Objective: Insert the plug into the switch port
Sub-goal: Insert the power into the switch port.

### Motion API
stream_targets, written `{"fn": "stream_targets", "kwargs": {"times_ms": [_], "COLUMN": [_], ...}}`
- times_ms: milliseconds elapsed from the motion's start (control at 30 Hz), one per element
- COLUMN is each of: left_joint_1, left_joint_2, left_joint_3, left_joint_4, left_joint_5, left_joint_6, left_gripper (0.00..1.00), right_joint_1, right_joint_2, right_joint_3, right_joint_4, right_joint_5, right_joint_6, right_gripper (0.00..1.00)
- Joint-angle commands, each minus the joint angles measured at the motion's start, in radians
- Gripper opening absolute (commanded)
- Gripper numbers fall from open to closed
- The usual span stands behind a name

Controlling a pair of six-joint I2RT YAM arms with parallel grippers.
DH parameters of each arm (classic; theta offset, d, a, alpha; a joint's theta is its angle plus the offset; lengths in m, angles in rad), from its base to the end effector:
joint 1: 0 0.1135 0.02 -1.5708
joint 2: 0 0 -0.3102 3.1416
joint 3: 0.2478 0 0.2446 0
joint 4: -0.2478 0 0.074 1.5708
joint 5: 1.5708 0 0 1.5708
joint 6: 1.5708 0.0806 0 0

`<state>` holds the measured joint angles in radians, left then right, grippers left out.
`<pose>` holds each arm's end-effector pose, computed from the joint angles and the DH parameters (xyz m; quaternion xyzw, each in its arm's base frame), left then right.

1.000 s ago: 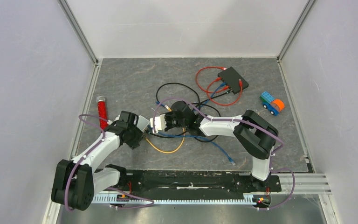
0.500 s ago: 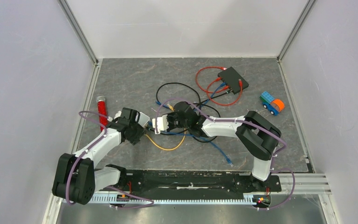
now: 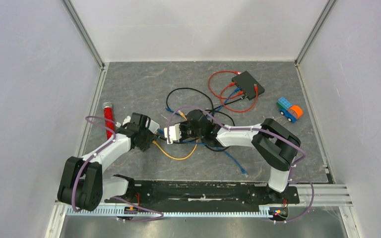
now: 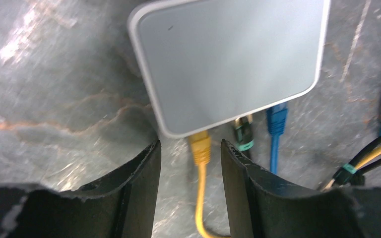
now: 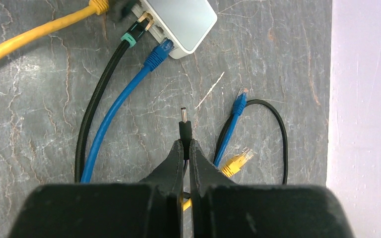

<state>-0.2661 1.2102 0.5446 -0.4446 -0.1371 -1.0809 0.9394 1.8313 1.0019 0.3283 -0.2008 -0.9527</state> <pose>0.1983 -0.0426 0.1667 -0.3992 0.8856 -0.0899 0.2196 0.2458 0.3634 0.2054 -0.7242 0.4592 0.0829 0.5077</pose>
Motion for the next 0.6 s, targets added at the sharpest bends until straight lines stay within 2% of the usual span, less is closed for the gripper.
{"fn": "stream_targets", "kwargs": {"times_ms": [0, 67, 200, 367, 567], "left_joint_1": [-0.007, -0.007, -0.007, -0.007, -0.018], "left_joint_2": [0.073, 0.082, 0.075, 0.072, 0.032], "left_joint_3": [0.050, 0.055, 0.048, 0.076, 0.081], "left_joint_4": [0.023, 0.011, 0.021, -0.023, -0.012], "left_joint_5": [-0.010, -0.012, -0.001, 0.025, 0.100], "left_joint_6": [-0.013, -0.007, 0.030, 0.137, 0.287], "left_gripper": [0.52, 0.49, 0.36, 0.19, 0.06], "right_joint_1": [-0.003, -0.004, -0.005, -0.007, -0.015], "right_joint_2": [-0.054, -0.056, -0.053, -0.049, -0.053], "right_joint_3": [-0.007, -0.008, -0.002, -0.005, -0.010], "right_joint_4": [0.041, 0.040, 0.033, 0.034, 0.035], "right_joint_5": [-0.015, -0.015, -0.028, -0.036, -0.059], "right_joint_6": [0.006, 0.002, -0.003, 0.005, 0.020], "right_gripper": [0.00, 0.00, 0.00, 0.00, 0.00]}}
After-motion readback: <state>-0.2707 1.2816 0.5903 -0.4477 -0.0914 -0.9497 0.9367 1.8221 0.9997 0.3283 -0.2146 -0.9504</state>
